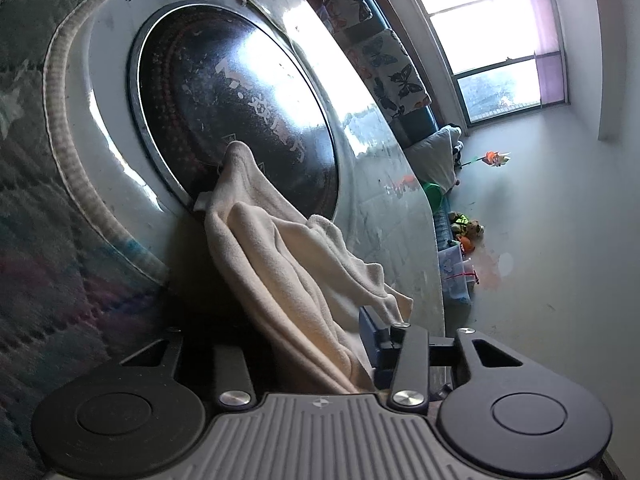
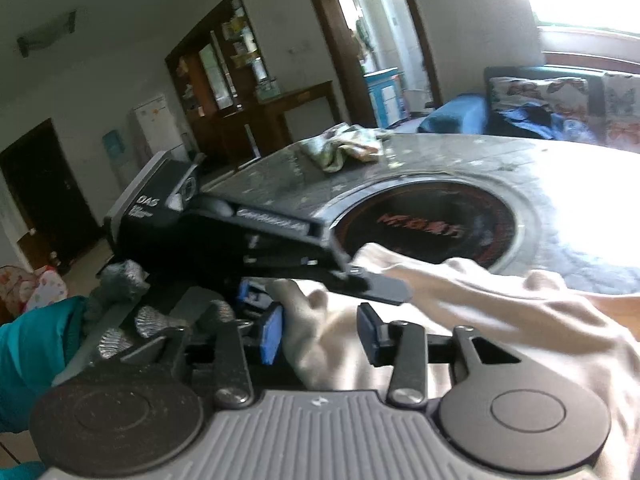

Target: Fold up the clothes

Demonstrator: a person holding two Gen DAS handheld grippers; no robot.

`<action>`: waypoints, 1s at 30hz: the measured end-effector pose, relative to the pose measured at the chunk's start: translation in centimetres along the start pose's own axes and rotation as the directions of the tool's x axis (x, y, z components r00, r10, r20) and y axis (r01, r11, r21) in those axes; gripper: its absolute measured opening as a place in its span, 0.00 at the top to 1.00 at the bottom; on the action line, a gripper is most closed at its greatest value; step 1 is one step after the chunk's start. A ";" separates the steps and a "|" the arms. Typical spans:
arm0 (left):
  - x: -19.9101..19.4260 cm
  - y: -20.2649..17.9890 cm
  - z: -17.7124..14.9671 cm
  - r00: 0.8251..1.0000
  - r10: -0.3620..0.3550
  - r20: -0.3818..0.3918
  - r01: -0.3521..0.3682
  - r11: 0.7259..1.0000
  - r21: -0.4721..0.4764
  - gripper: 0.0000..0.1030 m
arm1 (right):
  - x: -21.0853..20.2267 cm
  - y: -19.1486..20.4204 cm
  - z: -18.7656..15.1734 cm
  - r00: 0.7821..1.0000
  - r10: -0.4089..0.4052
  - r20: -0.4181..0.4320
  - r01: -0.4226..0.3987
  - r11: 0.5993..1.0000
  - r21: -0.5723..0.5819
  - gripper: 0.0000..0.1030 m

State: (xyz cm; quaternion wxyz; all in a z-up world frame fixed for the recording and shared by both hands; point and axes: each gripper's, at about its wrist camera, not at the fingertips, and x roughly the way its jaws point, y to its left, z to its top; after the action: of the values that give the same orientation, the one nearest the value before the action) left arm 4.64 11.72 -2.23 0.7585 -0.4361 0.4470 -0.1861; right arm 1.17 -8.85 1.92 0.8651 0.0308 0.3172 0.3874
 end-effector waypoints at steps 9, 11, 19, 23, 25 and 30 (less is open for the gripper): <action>0.1 -0.9 -0.3 0.999 0.038 0.007 -0.039 0.998 0.054 0.57 | -3.6 -6.5 -0.8 0.957 -0.290 0.018 0.287 0.952 0.104 0.36; 0.0 -1.1 -0.3 0.999 0.047 0.009 -0.047 0.997 0.066 0.56 | -4.1 -8.5 -1.3 0.937 -0.349 0.007 0.345 0.928 0.143 0.35; 0.2 -1.8 -0.5 0.996 0.089 0.019 -0.090 0.989 0.119 0.55 | -4.5 -14.2 -3.4 0.906 -0.421 -0.034 0.412 0.862 0.295 0.34; 0.2 -2.2 -0.7 0.994 0.107 0.026 -0.110 0.984 0.144 0.55 | -4.2 -13.5 -3.4 0.919 -0.393 -0.021 0.383 0.880 0.282 0.35; 0.2 -2.4 -0.8 0.993 0.114 0.029 -0.117 0.981 0.153 0.55 | -3.9 -13.0 -3.4 0.924 -0.381 -0.018 0.371 0.887 0.275 0.39; 0.2 -2.6 -0.9 0.991 0.127 0.034 -0.130 0.977 0.167 0.55 | -4.5 -12.8 -3.6 0.932 -0.362 -0.006 0.346 0.885 0.312 0.63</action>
State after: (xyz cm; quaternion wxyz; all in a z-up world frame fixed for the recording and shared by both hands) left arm 4.27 9.64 -0.38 0.8082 -0.3426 0.4482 -0.1689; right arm 5.19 -21.58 -2.44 0.9136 0.1171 0.3512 0.1680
